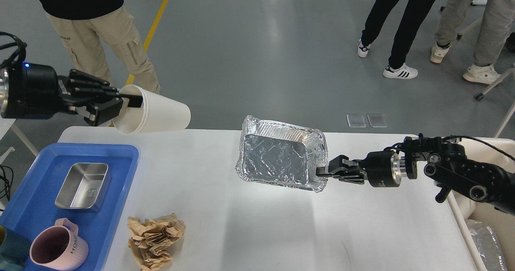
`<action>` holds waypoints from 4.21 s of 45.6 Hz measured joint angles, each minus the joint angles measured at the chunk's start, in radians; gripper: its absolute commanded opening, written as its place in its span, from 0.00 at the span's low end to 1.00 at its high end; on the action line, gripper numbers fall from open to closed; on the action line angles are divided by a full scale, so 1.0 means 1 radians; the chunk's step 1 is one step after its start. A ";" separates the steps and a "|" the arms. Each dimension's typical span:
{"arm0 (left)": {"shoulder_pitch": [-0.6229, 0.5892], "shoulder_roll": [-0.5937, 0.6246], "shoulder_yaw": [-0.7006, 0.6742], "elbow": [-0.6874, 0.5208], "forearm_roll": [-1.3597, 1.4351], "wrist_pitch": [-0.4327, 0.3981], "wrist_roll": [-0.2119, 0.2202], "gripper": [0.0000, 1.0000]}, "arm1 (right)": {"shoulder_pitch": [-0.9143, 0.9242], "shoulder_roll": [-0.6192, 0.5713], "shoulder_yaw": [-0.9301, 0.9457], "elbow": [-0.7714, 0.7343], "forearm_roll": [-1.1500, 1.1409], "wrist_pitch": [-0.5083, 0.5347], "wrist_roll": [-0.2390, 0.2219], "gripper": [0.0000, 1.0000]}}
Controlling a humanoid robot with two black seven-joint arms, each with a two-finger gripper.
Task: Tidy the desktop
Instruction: 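Grasp the white paper cup with the left gripper and lift it high, then lower the paper cup into the held foil tray and release it, then raise the left gripper away from the foil tray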
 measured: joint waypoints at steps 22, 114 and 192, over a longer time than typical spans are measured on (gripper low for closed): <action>-0.248 -0.433 0.073 0.172 0.149 -0.195 0.057 0.09 | 0.029 0.002 -0.004 0.011 0.000 0.000 0.000 0.00; -0.129 -0.574 0.137 0.534 -0.261 0.024 0.545 0.97 | 0.020 -0.011 -0.025 0.023 -0.018 -0.001 0.003 0.00; 0.662 0.435 -0.036 0.037 -0.863 0.167 0.557 0.97 | 0.006 -0.033 -0.025 0.031 -0.014 0.000 0.003 0.00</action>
